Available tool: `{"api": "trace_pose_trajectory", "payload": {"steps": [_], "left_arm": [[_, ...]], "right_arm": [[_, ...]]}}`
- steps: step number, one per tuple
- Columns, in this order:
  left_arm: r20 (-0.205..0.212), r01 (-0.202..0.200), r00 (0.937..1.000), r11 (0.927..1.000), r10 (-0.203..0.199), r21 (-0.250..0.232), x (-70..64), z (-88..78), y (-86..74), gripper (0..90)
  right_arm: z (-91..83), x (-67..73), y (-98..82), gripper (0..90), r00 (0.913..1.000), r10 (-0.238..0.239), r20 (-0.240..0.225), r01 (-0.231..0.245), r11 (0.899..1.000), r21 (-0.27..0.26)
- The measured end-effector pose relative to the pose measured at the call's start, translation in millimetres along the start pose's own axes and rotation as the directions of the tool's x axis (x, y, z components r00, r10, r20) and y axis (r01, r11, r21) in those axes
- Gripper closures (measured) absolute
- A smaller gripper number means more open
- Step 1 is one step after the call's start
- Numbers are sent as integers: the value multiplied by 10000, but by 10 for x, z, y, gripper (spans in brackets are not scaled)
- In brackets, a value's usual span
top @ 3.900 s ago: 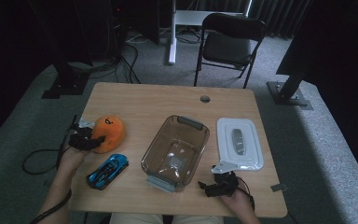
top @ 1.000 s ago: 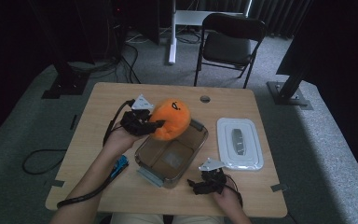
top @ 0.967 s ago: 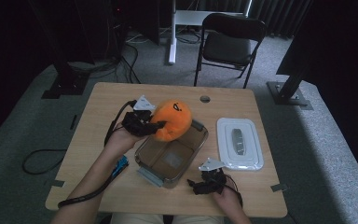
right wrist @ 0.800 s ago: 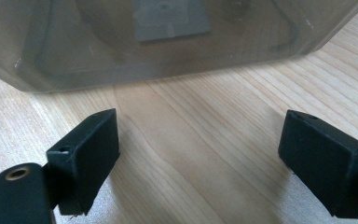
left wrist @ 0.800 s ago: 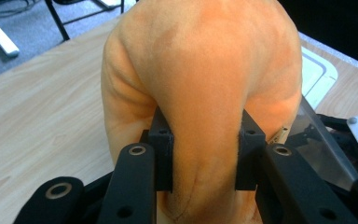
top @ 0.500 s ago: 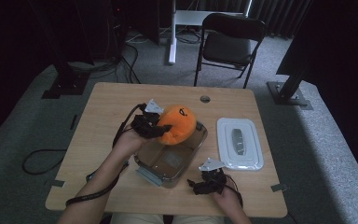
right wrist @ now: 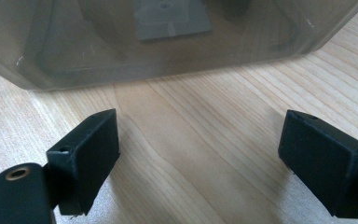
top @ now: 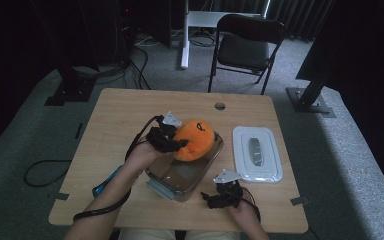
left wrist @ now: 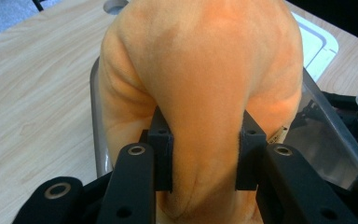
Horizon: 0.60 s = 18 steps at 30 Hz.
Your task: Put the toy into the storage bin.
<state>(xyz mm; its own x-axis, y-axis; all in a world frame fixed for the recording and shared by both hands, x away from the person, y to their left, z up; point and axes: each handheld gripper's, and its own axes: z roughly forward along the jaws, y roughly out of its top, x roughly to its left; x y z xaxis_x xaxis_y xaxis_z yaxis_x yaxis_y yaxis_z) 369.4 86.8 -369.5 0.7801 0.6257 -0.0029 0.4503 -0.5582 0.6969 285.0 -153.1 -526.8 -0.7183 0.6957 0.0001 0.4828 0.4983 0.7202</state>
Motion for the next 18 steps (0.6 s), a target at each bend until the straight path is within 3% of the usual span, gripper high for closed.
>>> {"api": "trace_pose_trajectory", "payload": {"steps": [8, 18], "left_arm": [[-38, -55, 10000, 9997, 56, 230, -22, 49, -38, 678], [-142, -284, 9995, 9954, 298, 911, -41, 180, -37, 659]], "right_arm": [[0, -1, 0, 118, 10000, -5, 0, 5, 10000, -7], [-2, -2, -2, 118, 10000, -1, -16, 1, 10000, -5]]}}
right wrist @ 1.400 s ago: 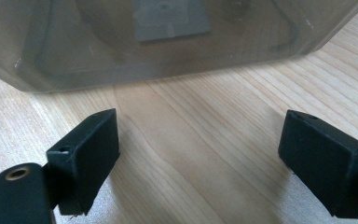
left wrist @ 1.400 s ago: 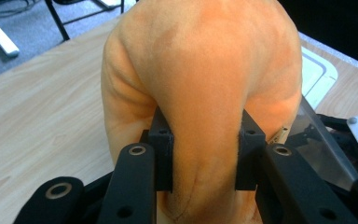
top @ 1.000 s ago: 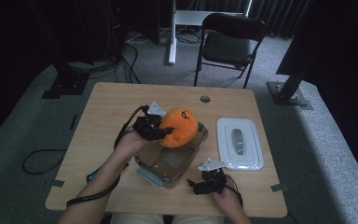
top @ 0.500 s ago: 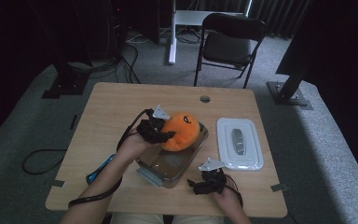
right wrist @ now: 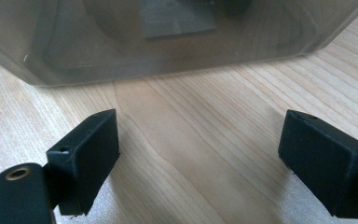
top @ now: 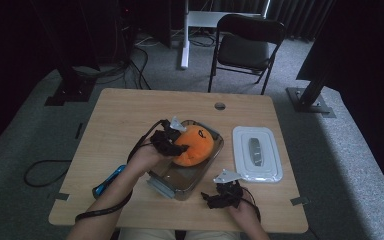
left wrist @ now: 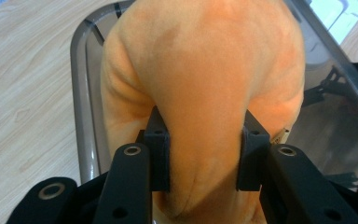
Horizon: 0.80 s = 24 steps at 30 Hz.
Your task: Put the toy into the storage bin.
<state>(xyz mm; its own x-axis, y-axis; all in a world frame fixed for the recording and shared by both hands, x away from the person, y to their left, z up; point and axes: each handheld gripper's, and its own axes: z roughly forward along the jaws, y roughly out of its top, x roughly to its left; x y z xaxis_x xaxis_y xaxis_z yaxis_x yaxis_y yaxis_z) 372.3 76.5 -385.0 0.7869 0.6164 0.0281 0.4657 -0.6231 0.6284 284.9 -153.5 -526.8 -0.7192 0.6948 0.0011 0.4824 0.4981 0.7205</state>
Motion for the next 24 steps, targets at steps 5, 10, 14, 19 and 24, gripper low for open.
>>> {"api": "trace_pose_trajectory", "payload": {"steps": [5, 10, 14, 19, 24], "left_arm": [[-112, -176, 9998, 9994, 179, 294, -8, 51, 21, 647], [-93, -379, 9992, 9964, 387, 761, -24, 115, 40, 638], [65, -324, 9995, 9958, 320, 857, -25, 162, 42, 623], [64, -453, 9990, 9928, 449, 1112, -39, 209, 52, 616], [169, -393, 9992, 9911, 374, 1275, -38, 240, 76, 610]], "right_arm": [[-2, -1, -2, 118, 10000, 10, -10, -10, 10000, -5], [-4, -1, -4, 118, 10000, 11, -4, -11, 10000, -2], [-5, -3, -5, 118, 10000, 33, -37, -33, 10000, -6], [-6, -5, -5, 118, 10000, 38, -45, -38, 10000, -9], [-6, -5, -5, 118, 10000, 36, -51, -36, 10000, -9]]}}
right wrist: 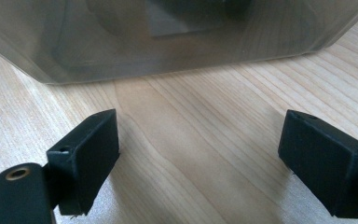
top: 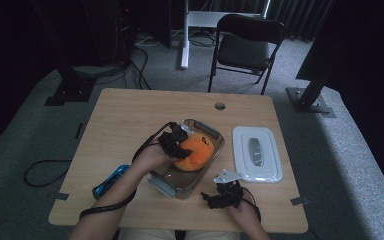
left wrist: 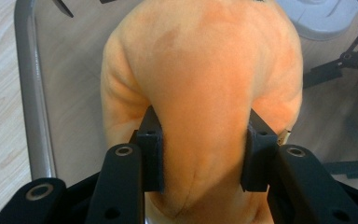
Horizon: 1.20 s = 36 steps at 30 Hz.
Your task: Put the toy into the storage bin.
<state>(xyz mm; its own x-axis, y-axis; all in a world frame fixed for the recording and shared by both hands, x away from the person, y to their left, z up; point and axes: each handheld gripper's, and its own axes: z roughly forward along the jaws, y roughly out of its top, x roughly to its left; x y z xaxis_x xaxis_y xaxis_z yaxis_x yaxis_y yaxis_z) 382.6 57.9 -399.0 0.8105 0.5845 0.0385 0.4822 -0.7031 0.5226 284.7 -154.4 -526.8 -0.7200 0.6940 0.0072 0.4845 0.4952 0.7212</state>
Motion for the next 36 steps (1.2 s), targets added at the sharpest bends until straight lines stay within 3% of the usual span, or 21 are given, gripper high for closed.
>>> {"api": "trace_pose_trajectory", "payload": {"steps": [7, 8, 10, 15, 20, 27, 36], "left_arm": [[25, -362, 9993, 9983, 362, 463, -25, 75, 12, 577], [94, -549, 9985, 9954, 543, 782, -41, 116, 14, 575], [38, -719, 9974, 9938, 718, 844, -57, 122, 20, 574], [245, -768, 9969, 9911, 746, 1086, -53, 147, 25, 542], [150, -883, 9961, 9855, 870, 1446, -63, 171, 24, 377], [170, -733, 9973, 9911, 719, 1108, -51, 125, 6, 279], [173, -588, 9982, 9950, 576, 811, -11, 23, -39, 242]], "right_arm": [[0, 0, 0, 118, 10000, 1, 3, -1, 10000, 1], [0, 1, 0, 118, 10000, 20, -1, -20, 10000, -5], [0, 1, 0, 118, 10000, 7, 1, -7, 10000, -2], [0, 1, -1, 118, 10000, 16, -5, -16, 10000, -4], [0, 1, 0, 118, 10000, 13, 3, -13, 10000, -4], [0, 2, 0, 118, 10000, 13, 8, -13, 10000, -3], [1, 0, -1, 118, 10000, 5, 1, -5, 10000, -8]]}}
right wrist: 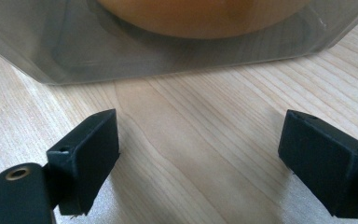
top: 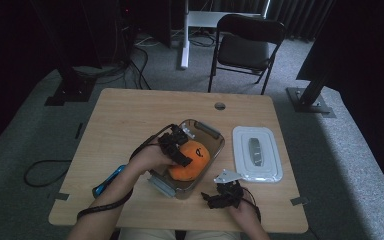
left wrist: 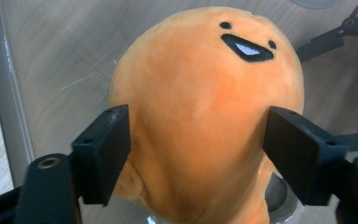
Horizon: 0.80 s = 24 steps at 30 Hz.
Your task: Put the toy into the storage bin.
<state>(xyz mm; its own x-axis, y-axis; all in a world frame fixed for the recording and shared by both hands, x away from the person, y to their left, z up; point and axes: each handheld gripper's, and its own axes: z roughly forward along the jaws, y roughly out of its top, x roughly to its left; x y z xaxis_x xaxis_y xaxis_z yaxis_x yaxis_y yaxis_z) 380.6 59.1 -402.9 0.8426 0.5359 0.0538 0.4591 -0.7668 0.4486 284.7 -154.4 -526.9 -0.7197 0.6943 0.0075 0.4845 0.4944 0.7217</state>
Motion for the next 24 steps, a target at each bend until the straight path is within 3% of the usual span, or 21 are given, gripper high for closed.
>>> {"api": "trace_pose_trajectory", "payload": {"steps": [11, 13, 24], "left_arm": [[363, 372, 9987, 9986, -359, -368, 24, -91, -86, 187], [589, 495, 9972, 9976, -466, -482, 32, -122, -107, 172], [478, 552, 9976, 9923, -502, -1104, 17, -331, -216, 133]], "right_arm": [[0, -1, 0, 118, 10000, 11, -4, -11, 10000, -2], [0, -1, 0, 118, 10000, 7, -3, -7, 10000, -3], [0, 0, 0, 118, 10000, 5, -1, -5, 10000, -1]]}}
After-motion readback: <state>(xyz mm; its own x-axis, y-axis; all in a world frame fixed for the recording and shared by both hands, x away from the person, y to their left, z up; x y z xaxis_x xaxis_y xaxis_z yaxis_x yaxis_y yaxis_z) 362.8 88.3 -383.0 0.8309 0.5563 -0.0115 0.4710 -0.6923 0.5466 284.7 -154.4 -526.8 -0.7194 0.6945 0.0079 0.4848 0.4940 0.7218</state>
